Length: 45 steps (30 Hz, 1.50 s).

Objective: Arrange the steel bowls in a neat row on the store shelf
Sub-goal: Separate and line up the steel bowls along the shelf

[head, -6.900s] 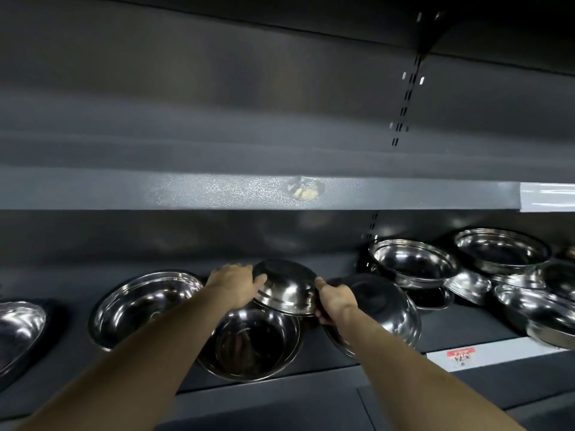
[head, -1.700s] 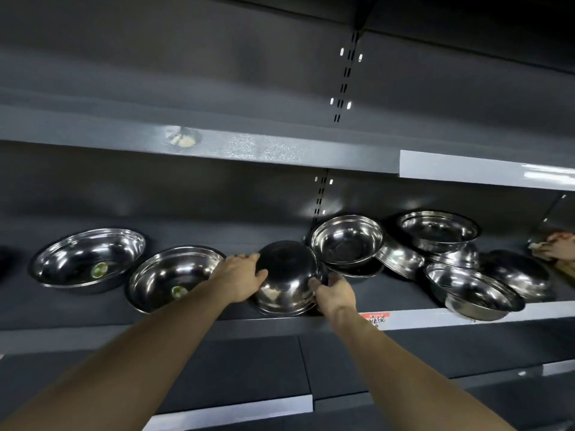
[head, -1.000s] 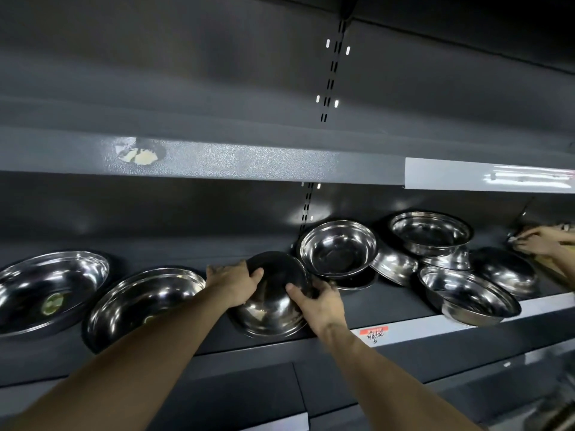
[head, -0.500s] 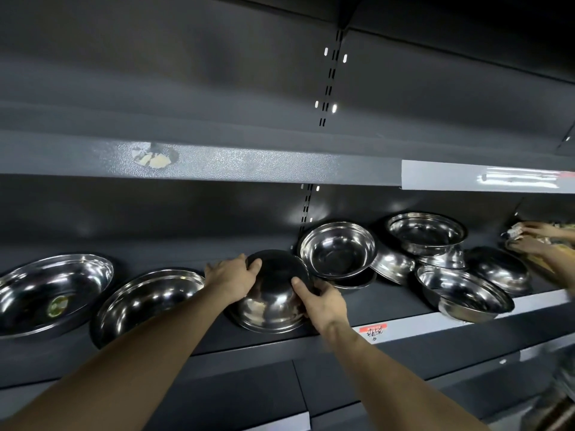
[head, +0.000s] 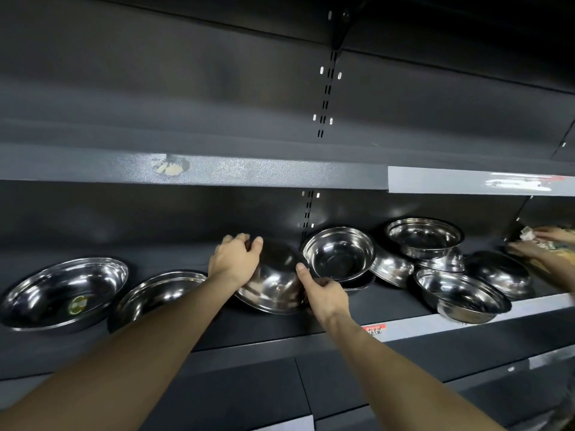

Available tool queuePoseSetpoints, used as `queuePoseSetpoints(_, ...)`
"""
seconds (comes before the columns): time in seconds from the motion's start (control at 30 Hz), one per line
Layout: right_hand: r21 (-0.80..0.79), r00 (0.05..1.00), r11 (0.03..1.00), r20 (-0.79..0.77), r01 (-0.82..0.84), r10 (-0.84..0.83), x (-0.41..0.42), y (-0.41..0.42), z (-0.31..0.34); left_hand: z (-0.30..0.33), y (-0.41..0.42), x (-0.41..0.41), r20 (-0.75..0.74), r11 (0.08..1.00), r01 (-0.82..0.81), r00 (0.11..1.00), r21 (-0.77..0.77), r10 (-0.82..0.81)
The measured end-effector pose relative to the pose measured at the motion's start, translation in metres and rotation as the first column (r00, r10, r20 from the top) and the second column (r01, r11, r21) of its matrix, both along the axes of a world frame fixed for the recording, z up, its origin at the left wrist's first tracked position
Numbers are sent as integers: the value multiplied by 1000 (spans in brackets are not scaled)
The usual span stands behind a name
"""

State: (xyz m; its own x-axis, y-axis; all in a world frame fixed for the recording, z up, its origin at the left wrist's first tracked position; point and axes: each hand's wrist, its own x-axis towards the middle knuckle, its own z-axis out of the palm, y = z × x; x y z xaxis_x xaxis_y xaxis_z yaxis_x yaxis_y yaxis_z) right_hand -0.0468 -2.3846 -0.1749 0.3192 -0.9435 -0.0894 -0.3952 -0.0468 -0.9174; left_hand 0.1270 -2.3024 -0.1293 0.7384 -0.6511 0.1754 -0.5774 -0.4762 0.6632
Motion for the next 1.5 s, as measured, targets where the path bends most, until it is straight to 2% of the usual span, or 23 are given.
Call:
queuePoseSetpoints(0.1,-88,998,994,13,-62,64,5,4,7,9,12,0,122,999,-49,991,-19,51)
queuePoseSetpoints(0.17,-145,993,984,52,-99,108,8,8,10,11,19,2,130,996,-64,989,-60,72)
queuePoseSetpoints(0.23,-232,992,970,85,-71,93,11,12,12,12,25,3,-36,983,-9,999,-184,2)
queuePoseSetpoints(0.3,-291,992,956,101,-39,71,14,14,14,13,25,3,-218,942,-4,973,-334,-73)
queuePoseSetpoints(0.4,-195,969,981,240,-10,58,18,17,12,15,28,4,-368,937,-54,926,-346,-83)
queuePoseSetpoints(0.5,-50,933,996,356,80,-57,20,19,8,10,31,8,-547,930,-121,832,-347,-95)
queuePoseSetpoints(0.57,48,906,990,401,129,-137,22,16,8,6,34,12,-596,925,-168,799,-341,-75)
queuePoseSetpoints(0.67,148,868,982,465,117,-174,24,11,9,-1,35,15,-657,901,-225,749,-371,-83)
queuePoseSetpoints(0.77,159,888,980,423,124,-181,20,6,12,1,38,9,-667,899,-205,736,-386,-118)
queuePoseSetpoints(0.9,149,898,979,398,137,-187,12,2,16,-4,36,0,-591,923,-152,801,-353,-94)
queuePoseSetpoints(1.17,78,941,991,313,112,-131,-6,-4,10,-13,43,-7,-486,976,17,865,-217,-124)
queuePoseSetpoints(1.27,26,955,994,277,106,-109,-3,-6,11,-13,53,-5,-398,985,-2,915,-172,-68)
queuePoseSetpoints(1.3,5,961,995,260,95,-93,-1,-5,11,-12,60,-3,-320,990,-27,947,-138,-19)
queuePoseSetpoints(1.37,-32,970,997,235,65,-56,6,2,10,-6,81,2,-74,997,-72,995,-40,69)
queuePoseSetpoints(1.43,-33,969,999,245,35,-26,17,12,8,-1,109,7,216,990,-117,972,84,97)
queuePoseSetpoints(1.5,10,955,1000,295,17,-20,30,22,5,1,138,14,373,965,-179,923,193,97)
